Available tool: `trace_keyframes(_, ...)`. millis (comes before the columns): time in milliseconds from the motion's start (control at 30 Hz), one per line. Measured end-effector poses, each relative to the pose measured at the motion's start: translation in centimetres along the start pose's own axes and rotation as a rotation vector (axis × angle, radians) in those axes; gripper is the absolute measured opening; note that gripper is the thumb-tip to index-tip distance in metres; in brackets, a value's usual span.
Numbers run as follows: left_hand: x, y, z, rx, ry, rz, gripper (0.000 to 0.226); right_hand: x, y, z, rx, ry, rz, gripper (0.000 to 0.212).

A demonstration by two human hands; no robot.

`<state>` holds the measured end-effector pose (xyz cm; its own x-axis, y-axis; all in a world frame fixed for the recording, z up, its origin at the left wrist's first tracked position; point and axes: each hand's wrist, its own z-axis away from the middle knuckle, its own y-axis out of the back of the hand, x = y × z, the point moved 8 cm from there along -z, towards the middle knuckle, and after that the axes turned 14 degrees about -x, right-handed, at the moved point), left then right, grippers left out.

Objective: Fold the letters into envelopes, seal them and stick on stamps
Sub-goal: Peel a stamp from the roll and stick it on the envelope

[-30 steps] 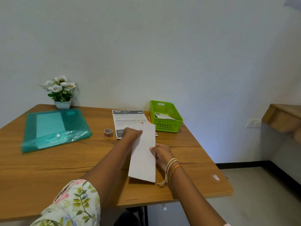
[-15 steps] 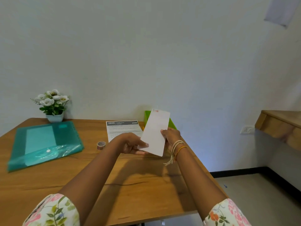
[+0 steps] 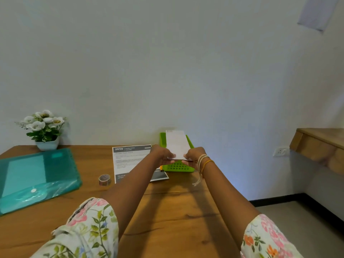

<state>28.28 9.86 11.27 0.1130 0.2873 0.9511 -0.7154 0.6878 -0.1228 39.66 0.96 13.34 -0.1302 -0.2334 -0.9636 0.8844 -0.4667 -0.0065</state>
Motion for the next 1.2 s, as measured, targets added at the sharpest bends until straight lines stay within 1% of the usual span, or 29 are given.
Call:
trace_keyframes(33,0.3,0.3,-0.8,0.019,-0.013,-0.003,0.028,-0.3,0.3,-0.7,0.006,0.0,0.015,0.032)
trace_keyframes(100,0.6,0.8,-2.3,0.044,-0.019,-0.019,0.027,-0.6,0.8,-2.6,0.013,-0.024,0.044,0.016)
trace_keyframes(133,0.6,1.1,-3.1,0.056,-0.018,-0.034,0.03,-0.5,1.0,-3.7,0.019,-0.041,0.062,0.015)
trace_keyframes(200,0.6,1.7,-4.8,0.07,-0.006,-0.071,0.038,-0.4,1.3,-5.5,0.027,-0.066,0.087,0.024)
trace_keyframes(267,0.2,2.1,-6.2,0.079,0.016,-0.092,0.039,-0.3,1.6,-6.9,0.036,-0.073,0.105,0.024)
trace_keyframes(400,-0.2,3.0,-7.6,0.122,0.017,-0.129,0.024,0.3,2.0,-8.8,0.075,-0.072,0.192,0.014)
trace_keyframes(467,-0.3,3.5,-7.0,0.151,-0.02,-0.148,0.013,0.7,2.2,-9.0,0.109,-0.05,0.267,0.016)
trace_keyframes(500,-0.5,3.6,-6.6,0.159,-0.037,-0.168,0.013,0.8,2.2,-8.9,0.121,-0.034,0.31,0.019)
trace_keyframes(600,-1.1,4.0,-5.1,0.151,-0.109,-0.258,0.012,0.9,2.1,-7.8,0.168,0.035,0.413,0.02)
trace_keyframes(700,-1.4,4.9,-2.6,0.182,-0.2,-0.356,0.014,0.5,1.5,-5.7,0.277,0.155,0.64,0.015)
trace_keyframes(767,-1.8,5.5,-1.0,0.21,-0.257,-0.403,0.013,0.6,0.5,-3.4,0.372,0.27,0.65,0.02)
trace_keyframes(833,-2.8,6.4,1.1,0.237,-0.281,-0.451,0.012,0.8,-1.4,-0.6,0.432,0.444,0.677,0.019)
trace_keyframes(900,-4.1,7.6,2.9,0.269,-0.291,-0.496,0.012,2.2,-4.5,0.8,0.363,0.56,0.775,0.017)
trace_keyframes(933,-4.8,8.3,3.8,0.285,-0.295,-0.514,0.012,3.3,-6.1,1.2,0.297,0.57,0.818,0.017)
trace_keyframes(1000,-6.2,9.7,5.5,0.329,-0.284,-0.553,0.012,5.8,-8.7,1.4,0.178,0.532,0.889,0.018)
trace_keyframes(1100,-8.3,12.2,7.7,0.404,-0.266,-0.549,0.013,8.5,-12.1,1.7,0.047,0.515,0.998,0.019)
trace_keyframes(1200,-9.1,14.6,9.7,0.524,-0.273,-0.612,0.015,10.2,-14.6,1.2,-0.041,0.466,1.079,0.029)
